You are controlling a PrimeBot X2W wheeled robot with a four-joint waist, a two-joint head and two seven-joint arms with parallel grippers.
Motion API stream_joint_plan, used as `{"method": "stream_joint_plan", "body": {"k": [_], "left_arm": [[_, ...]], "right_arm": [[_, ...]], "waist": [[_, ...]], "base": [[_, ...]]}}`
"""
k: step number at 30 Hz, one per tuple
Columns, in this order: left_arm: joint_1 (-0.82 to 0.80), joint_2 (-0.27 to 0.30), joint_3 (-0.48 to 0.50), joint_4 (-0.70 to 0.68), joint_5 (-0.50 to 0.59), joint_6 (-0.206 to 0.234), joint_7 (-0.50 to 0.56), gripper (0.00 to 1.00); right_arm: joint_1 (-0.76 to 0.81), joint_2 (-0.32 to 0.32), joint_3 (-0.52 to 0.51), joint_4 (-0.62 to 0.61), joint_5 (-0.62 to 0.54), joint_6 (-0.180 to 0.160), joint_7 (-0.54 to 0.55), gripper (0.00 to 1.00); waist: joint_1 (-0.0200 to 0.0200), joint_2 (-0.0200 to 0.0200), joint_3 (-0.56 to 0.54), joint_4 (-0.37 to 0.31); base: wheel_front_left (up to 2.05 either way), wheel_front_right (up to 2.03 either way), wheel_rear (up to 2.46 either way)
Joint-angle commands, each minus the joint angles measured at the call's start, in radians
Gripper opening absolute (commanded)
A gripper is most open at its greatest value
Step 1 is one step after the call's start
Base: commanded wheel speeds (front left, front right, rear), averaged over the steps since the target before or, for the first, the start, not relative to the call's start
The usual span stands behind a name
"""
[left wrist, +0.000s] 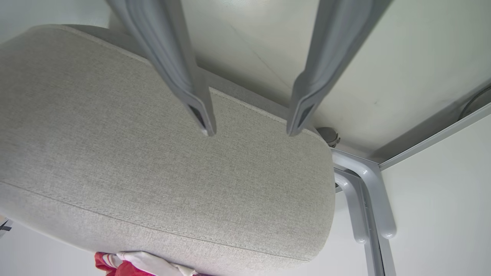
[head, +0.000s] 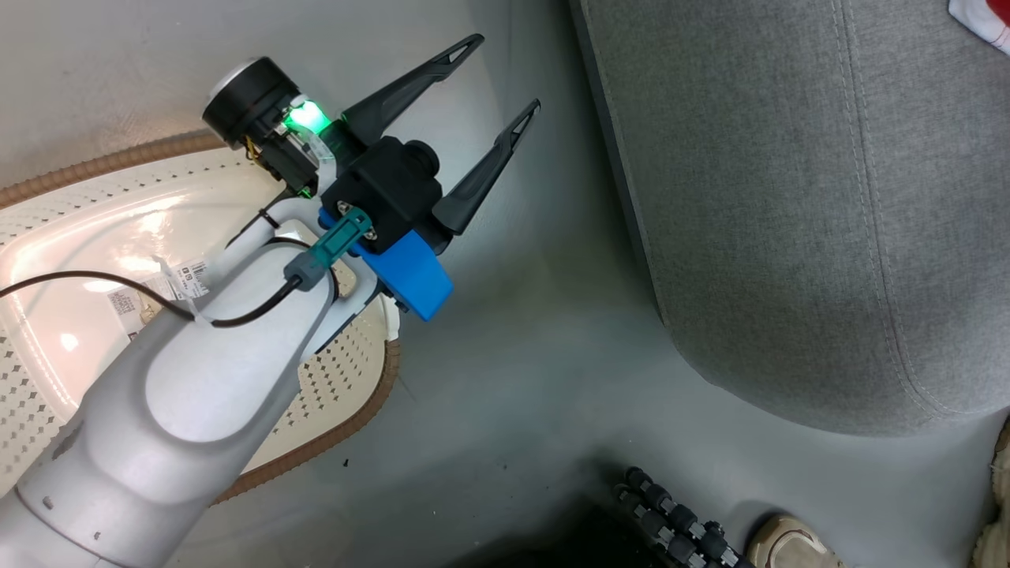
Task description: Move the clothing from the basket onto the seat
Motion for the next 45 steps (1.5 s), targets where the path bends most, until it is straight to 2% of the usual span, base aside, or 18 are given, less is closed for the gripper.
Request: {"method": "stream_joint_plan", "body": {"k": [1, 6, 7, 8, 9, 13, 17, 23, 28, 35, 38, 40, 45], "left_arm": [[-0.003, 0.010, 0.003, -0.004, 0.000, 0.004, -0.001, 1.00], [0.012, 0.027, 0.007, -0.012, -0.009, 0.012, 0.002, 1.00], [0.014, 0.028, 0.006, -0.011, -0.009, 0.014, 0.001, 1.00], [0.016, 0.027, 0.005, -0.012, -0.010, 0.015, -0.001, 1.00], [0.017, 0.025, 0.005, -0.011, -0.013, 0.016, -0.004, 1.00], [0.030, 0.012, 0.000, -0.002, -0.022, 0.021, -0.020, 1.00], [0.046, -0.006, -0.008, 0.022, -0.033, 0.025, -0.045, 1.00], [0.088, -0.042, -0.006, 0.070, -0.057, 0.034, -0.087, 1.00], [0.135, -0.068, 0.025, 0.101, -0.092, 0.053, -0.105, 1.00], [0.234, -0.084, 0.132, 0.074, -0.121, 0.089, -0.110, 1.00], [0.281, -0.091, 0.193, 0.054, -0.122, 0.100, -0.110, 1.00], [0.360, -0.105, 0.297, 0.034, -0.111, 0.104, -0.110, 1.00], [0.437, -0.123, 0.407, 0.019, -0.093, 0.107, -0.110, 1.00]], "right_arm": [[0.012, 0.015, -0.003, 0.004, -0.007, -0.001, 0.000, 0.00], [0.039, 0.067, -0.026, -0.008, -0.046, -0.001, 0.000, 0.00], [0.042, 0.076, -0.037, -0.019, -0.050, -0.001, 0.000, 0.15], [0.049, 0.085, -0.045, -0.030, -0.057, -0.001, 0.000, 0.15], [0.059, 0.096, -0.055, -0.039, -0.060, -0.001, 0.000, 1.00], [0.115, 0.132, -0.079, -0.101, -0.070, -0.001, 0.000, 1.00], [0.182, 0.128, -0.082, -0.119, -0.054, -0.001, 0.000, 1.00], [0.272, 0.102, -0.051, -0.127, -0.043, -0.001, 0.000, 1.00], [0.305, 0.060, 0.032, -0.144, -0.036, -0.001, 0.000, 1.00], [0.348, 0.042, 0.207, -0.217, 0.002, -0.001, 0.000, 1.00], [0.376, 0.061, 0.271, -0.248, 0.005, -0.001, 0.000, 1.00], [0.418, 0.102, 0.367, -0.268, -0.013, -0.001, 0.000, 1.00], [0.457, 0.140, 0.446, -0.277, -0.009, -0.001, 0.000, 1.00]], "waist": [[-0.0001, -0.0001, 0.001, 0.001], [-0.0001, -0.0001, -0.005, -0.003], [-0.0001, -0.0001, -0.009, -0.004], [-0.0001, -0.0001, -0.016, -0.004], [-0.0001, -0.0001, -0.022, -0.004], [-0.0001, -0.0001, -0.060, -0.001], [-0.0001, -0.0001, -0.116, 0.008], [-0.0001, -0.0001, -0.237, 0.025], [-0.0001, -0.0001, -0.344, 0.045], [-0.0001, -0.0001, -0.480, 0.096], [-0.0001, -0.0001, -0.528, 0.130], [-0.0001, -0.0001, -0.596, 0.192], [-0.0001, -0.0001, -0.654, 0.251]], "base": [[0.00, 0.00, 0.00], [0.00, 0.00, 0.00], [0.00, 0.00, 0.00], [0.00, 0.00, 0.00], [0.00, 0.00, 0.00], [0.00, 0.00, 0.00], [0.00, 0.00, 0.00], [0.00, 0.00, 0.00], [0.00, 0.00, 0.00], [0.00, 0.00, 0.00], [0.00, 0.00, 0.00], [0.00, 0.00, 0.00], [0.00, 0.00, 0.00]]}}
